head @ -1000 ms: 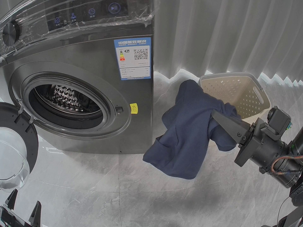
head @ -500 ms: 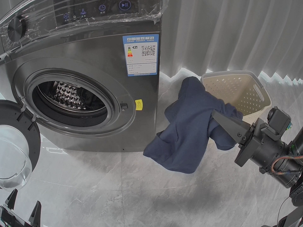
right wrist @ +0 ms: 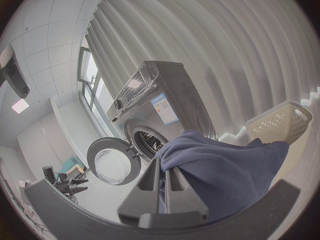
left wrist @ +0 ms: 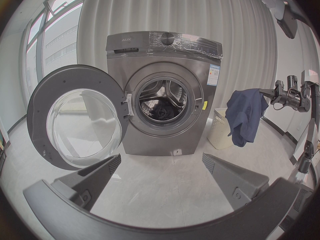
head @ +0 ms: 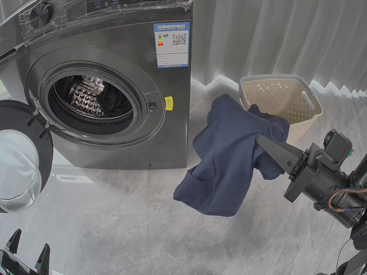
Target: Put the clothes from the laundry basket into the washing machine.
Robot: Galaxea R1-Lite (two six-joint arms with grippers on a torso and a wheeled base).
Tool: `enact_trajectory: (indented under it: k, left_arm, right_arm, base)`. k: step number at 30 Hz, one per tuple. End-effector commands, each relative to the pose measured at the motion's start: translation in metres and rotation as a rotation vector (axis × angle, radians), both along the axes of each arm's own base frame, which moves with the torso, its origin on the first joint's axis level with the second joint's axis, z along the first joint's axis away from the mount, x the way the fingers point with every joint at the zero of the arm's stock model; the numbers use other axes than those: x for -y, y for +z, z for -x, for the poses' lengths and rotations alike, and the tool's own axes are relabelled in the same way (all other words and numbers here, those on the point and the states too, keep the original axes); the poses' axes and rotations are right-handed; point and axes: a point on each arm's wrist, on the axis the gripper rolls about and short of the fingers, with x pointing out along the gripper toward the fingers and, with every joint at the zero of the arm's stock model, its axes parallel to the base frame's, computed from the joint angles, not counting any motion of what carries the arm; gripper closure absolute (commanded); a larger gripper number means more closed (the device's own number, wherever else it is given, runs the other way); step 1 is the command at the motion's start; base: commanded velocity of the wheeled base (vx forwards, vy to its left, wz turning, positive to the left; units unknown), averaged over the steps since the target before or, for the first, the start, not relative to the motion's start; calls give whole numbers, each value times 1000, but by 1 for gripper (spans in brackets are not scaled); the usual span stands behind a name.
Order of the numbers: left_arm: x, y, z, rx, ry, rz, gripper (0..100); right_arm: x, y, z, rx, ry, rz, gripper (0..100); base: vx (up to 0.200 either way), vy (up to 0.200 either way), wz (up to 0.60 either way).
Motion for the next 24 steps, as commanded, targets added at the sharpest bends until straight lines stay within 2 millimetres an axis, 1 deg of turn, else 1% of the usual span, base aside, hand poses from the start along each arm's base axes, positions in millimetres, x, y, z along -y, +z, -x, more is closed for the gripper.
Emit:
enact_trajectory:
  k: [1, 24]
  left_arm:
    - [0, -5, 0, 1, 1, 1, 0]
    - [0, -5, 0, 1, 1, -1, 0]
  right_arm:
    - [0, 0, 0, -1, 0, 1, 100]
    - [1, 0, -2, 0, -11, -1, 100]
  base:
    - [0, 200, 0]
    - [0, 200, 0]
